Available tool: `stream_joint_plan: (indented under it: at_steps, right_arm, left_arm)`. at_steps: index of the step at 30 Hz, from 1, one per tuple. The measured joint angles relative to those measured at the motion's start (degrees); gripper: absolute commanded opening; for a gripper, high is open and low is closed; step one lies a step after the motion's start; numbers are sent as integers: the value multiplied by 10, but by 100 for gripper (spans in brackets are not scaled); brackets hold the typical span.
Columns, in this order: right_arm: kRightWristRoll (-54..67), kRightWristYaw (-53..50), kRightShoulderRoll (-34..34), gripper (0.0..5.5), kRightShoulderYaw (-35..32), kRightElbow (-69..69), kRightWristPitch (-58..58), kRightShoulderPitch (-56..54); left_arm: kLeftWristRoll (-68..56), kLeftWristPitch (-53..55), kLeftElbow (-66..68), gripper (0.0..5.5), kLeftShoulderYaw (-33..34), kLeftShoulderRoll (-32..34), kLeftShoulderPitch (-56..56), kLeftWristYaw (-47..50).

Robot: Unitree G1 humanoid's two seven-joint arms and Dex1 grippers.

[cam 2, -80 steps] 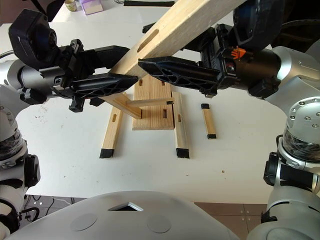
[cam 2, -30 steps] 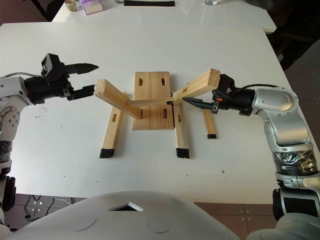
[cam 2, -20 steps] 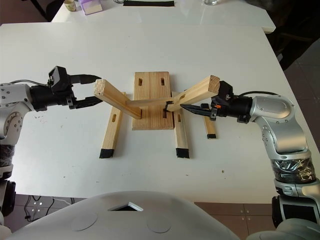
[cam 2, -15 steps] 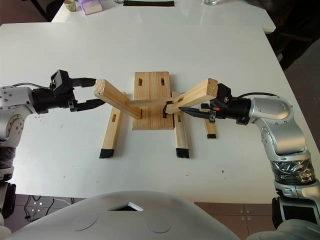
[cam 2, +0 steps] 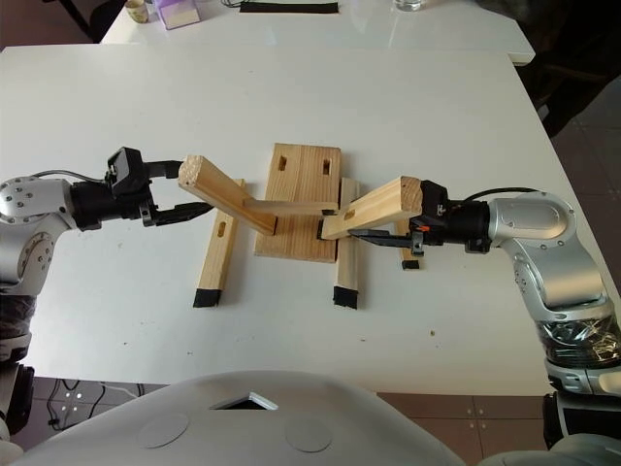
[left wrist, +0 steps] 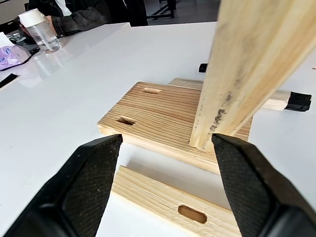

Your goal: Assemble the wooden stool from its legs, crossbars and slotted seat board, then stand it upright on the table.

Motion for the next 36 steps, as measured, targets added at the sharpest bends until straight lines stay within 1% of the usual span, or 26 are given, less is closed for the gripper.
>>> stream_joint_plan:
  at_steps: [5,14,22,24,29,32,36]
  right_arm:
    - [10,19,-14,200,11,-1,17,-10]
    - [9,57,-23,200,55,23,43,-65]
    - [10,68,-33,200,72,15,45,-70]
    - [10,68,-34,200,72,13,45,-69]
    - [13,68,-41,200,63,4,45,-55]
    - [16,67,-42,200,57,-1,45,-45]
    - [16,64,-42,200,55,-3,45,-41]
  left_arm:
    - [4,3,-21,336,-4,-5,14,7]
    - [5,15,-53,336,-19,-19,32,17]
    - [5,27,-77,336,-25,-19,63,25]
    - [6,23,-75,336,-20,-9,77,17]
    - [29,-26,-40,336,4,51,111,-35]
    - [30,-47,-48,336,4,59,126,-59]
    - [14,-54,-99,336,-2,60,144,-78]
